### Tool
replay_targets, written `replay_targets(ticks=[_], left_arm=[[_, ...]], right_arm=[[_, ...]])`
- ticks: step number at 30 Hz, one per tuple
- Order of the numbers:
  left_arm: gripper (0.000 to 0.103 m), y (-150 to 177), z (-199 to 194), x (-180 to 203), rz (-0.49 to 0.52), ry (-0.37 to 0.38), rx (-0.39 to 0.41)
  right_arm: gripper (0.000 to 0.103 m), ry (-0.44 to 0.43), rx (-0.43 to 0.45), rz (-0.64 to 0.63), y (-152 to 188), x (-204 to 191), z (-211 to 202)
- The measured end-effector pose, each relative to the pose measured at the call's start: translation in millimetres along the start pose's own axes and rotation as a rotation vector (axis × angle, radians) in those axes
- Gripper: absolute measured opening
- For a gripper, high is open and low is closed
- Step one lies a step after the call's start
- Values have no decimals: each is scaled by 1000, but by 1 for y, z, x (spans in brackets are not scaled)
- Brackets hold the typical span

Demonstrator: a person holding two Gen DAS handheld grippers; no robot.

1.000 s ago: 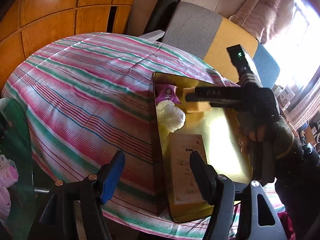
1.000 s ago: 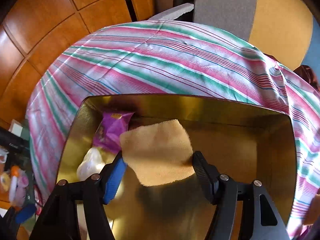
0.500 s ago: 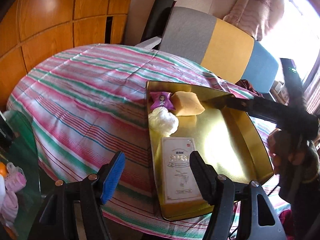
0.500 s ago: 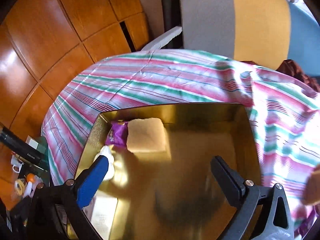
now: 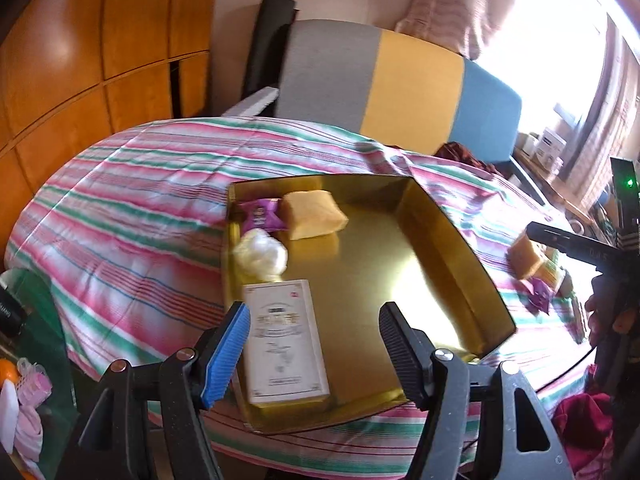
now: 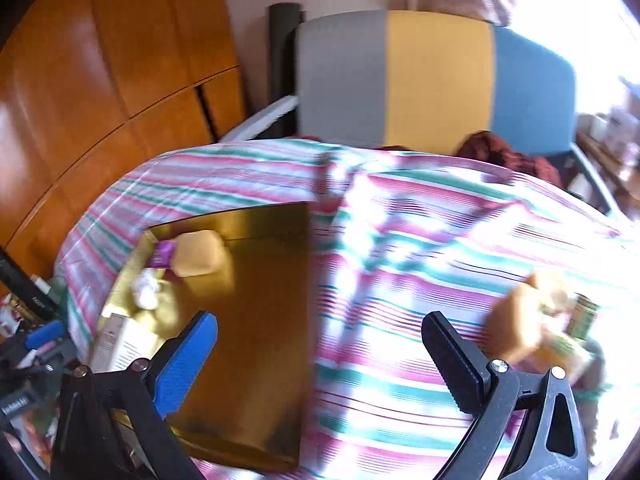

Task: Organize objects
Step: 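Move both tools back over the remaining pile of snacks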

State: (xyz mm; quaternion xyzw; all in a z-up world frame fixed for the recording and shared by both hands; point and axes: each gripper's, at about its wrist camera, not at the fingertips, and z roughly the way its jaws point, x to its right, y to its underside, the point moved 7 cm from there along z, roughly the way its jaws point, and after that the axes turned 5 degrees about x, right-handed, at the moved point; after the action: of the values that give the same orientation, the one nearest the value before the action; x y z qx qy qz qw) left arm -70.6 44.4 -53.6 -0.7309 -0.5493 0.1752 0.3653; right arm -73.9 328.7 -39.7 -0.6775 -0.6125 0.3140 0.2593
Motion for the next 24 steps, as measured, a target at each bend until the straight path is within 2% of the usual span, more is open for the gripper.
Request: replay_targets(ticks=[6, 10, 14, 16, 17, 19, 24], left_arm=[[67, -3, 7, 40, 72, 54, -22], [67, -5, 13, 76, 136, 116, -42], [65, -6, 22, 118, 191, 175, -67], [63, -6, 28, 142, 221, 203, -82], [63, -6, 31, 152, 230, 218, -89], [61, -5, 39, 175, 243, 252, -112], [58, -5, 57, 223, 278, 306, -154]], right_arm=[[103, 167, 16, 72, 11, 95, -30], [103, 300, 42, 141, 21, 167, -54], [103, 418, 91, 279, 41, 241, -77], [103, 469, 114, 410, 58, 275, -86], [103, 481, 103, 491, 66, 289, -88], [103, 464, 150, 617, 71, 310, -97], [103, 398, 173, 743, 77, 327, -101]])
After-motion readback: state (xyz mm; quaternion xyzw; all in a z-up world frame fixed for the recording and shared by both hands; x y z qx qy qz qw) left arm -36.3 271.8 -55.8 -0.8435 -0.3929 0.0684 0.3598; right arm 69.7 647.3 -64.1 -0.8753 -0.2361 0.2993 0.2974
